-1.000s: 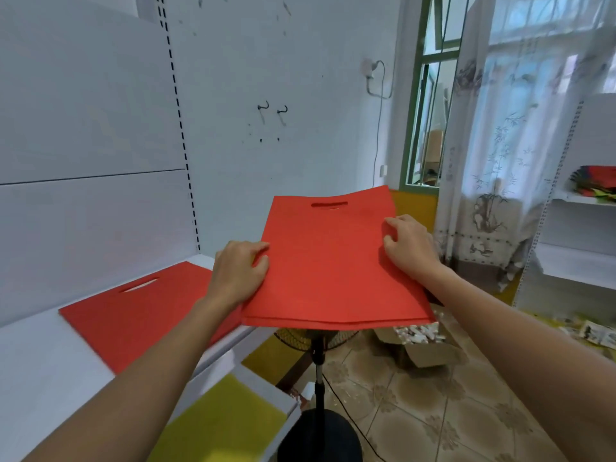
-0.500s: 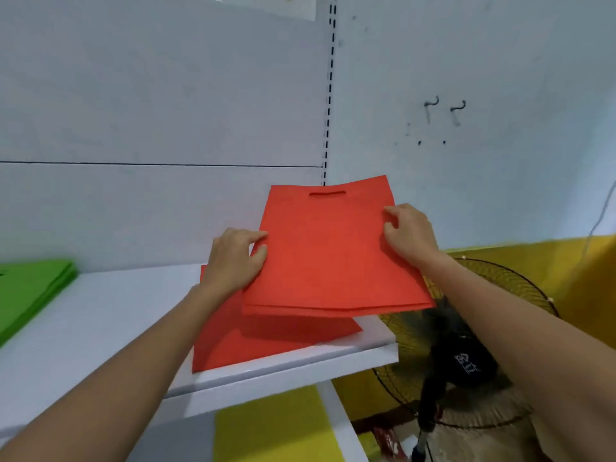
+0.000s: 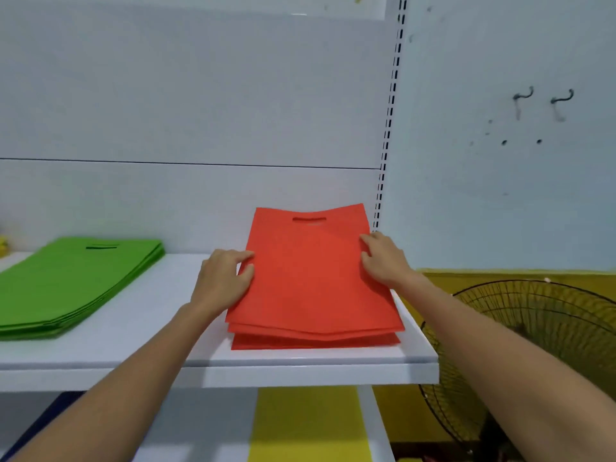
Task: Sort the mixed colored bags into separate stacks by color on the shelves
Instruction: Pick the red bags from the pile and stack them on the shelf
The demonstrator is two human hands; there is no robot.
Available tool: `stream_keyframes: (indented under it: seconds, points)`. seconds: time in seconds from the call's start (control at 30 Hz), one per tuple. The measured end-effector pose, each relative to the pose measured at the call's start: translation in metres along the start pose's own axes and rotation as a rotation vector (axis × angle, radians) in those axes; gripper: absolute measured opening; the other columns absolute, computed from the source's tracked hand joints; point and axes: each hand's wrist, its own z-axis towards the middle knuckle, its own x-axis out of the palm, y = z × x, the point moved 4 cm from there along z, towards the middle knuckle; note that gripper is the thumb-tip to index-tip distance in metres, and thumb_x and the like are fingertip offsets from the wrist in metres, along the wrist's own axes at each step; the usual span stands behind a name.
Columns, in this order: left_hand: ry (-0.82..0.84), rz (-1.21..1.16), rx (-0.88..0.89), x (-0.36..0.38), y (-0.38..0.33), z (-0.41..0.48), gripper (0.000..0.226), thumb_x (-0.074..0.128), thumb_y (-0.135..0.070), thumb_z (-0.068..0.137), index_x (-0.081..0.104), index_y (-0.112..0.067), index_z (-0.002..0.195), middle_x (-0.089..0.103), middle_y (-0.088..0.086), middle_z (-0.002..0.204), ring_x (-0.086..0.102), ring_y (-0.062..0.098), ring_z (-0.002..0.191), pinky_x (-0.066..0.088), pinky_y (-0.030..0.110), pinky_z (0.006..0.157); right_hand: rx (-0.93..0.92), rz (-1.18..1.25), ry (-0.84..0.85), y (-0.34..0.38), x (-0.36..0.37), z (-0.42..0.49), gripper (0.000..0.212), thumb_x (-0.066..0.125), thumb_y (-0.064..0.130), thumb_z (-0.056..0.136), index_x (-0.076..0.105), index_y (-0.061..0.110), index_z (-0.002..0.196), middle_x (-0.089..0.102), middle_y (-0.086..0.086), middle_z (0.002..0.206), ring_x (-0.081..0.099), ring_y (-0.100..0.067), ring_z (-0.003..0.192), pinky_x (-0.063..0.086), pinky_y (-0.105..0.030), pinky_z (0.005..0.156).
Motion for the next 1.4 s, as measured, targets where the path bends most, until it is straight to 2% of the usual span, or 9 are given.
stream_keyframes:
  seconds: [0.17,0.27,0.4,0.53,0.67,0.83,0.97,1.13,1.4]
  points:
    - [0.171,0.048,-0.03,0.034,0.021,-0.015,0.036,0.05,-0.022,0.091,0.057,-0.018,0.126,0.06,0.004,0.126,0.048,0.023,0.12,0.035,0.035,0.103,0.035,0.013,0.131,-0.012,0.045,-0.014,0.038,0.04,0.012,0.089,0.049,0.007,0.126,0.046,-0.012,0.133,0.044,-0.03,0.122,0.041,-0.041,0.098]
    - [0.244,0.086,-0.06,0.047,0.03,-0.02,0.038,0.048,-0.026,0.094,0.052,-0.019,0.132,0.055,0.001,0.132,0.048,0.021,0.121,0.037,0.033,0.102,0.053,0.014,0.146,-0.017,0.058,-0.02,0.042,0.039,0.013,0.091,0.043,0.009,0.133,0.042,-0.008,0.14,0.04,-0.027,0.128,0.039,-0.04,0.101]
    - [0.222,0.106,-0.117,0.052,0.032,-0.023,0.038,0.049,-0.031,0.094,0.05,-0.021,0.131,0.055,0.002,0.128,0.05,0.022,0.117,0.041,0.034,0.096,0.065,-0.017,0.143,-0.019,0.062,-0.02,0.043,0.039,0.018,0.094,0.038,0.014,0.137,0.04,-0.003,0.144,0.039,-0.025,0.13,0.037,-0.04,0.1]
    - [0.166,0.07,-0.196,0.05,0.027,-0.022,0.038,0.049,-0.036,0.093,0.053,-0.016,0.125,0.057,0.007,0.119,0.054,0.024,0.11,0.044,0.035,0.089,0.127,0.002,0.123,-0.023,0.064,-0.017,0.042,0.04,0.022,0.094,0.038,0.012,0.135,0.045,-0.01,0.135,0.043,-0.029,0.124,0.039,-0.041,0.096]
    - [0.181,0.011,-0.173,0.052,0.025,-0.024,0.039,0.048,-0.03,0.093,0.052,-0.015,0.128,0.058,0.006,0.122,0.055,0.022,0.109,0.043,0.032,0.091,0.184,0.064,0.101,-0.025,0.059,-0.017,0.039,0.043,0.022,0.091,0.046,0.006,0.126,0.054,-0.016,0.124,0.05,-0.034,0.114,0.043,-0.038,0.09]
    - [0.227,0.051,-0.179,0.054,0.026,-0.022,0.042,0.048,-0.026,0.093,0.047,-0.015,0.133,0.054,0.008,0.126,0.052,0.023,0.113,0.039,0.031,0.092,0.165,0.075,0.156,-0.026,0.057,-0.023,0.04,0.044,0.018,0.089,0.048,0.005,0.127,0.056,-0.015,0.127,0.048,-0.033,0.118,0.043,-0.035,0.093]
    - [0.192,0.034,-0.173,0.041,0.026,-0.024,0.044,0.049,-0.031,0.092,0.047,-0.019,0.134,0.052,0.008,0.129,0.051,0.024,0.116,0.04,0.033,0.097,0.136,0.043,0.083,-0.022,0.047,-0.018,0.039,0.043,0.021,0.089,0.049,0.008,0.125,0.054,-0.016,0.125,0.045,-0.035,0.117,0.042,-0.039,0.093]
    - [0.057,0.166,-0.156,-0.022,0.05,-0.042,0.042,0.054,-0.029,0.09,0.051,-0.021,0.131,0.053,0.005,0.13,0.05,0.024,0.116,0.041,0.036,0.095,-0.022,0.105,0.036,0.037,0.029,0.007,0.05,0.045,0.022,0.091,0.04,0.01,0.139,0.047,-0.016,0.137,0.038,-0.033,0.128,0.035,-0.042,0.102]
    - [-0.045,0.411,-0.374,-0.147,0.117,-0.127,0.047,0.054,-0.032,0.089,0.046,-0.022,0.135,0.053,0.007,0.128,0.045,0.025,0.119,0.036,0.037,0.099,-0.387,0.288,0.129,0.233,0.052,-0.011,0.053,0.047,0.025,0.092,0.033,0.011,0.142,0.042,-0.016,0.138,0.033,-0.032,0.13,0.033,-0.042,0.104]
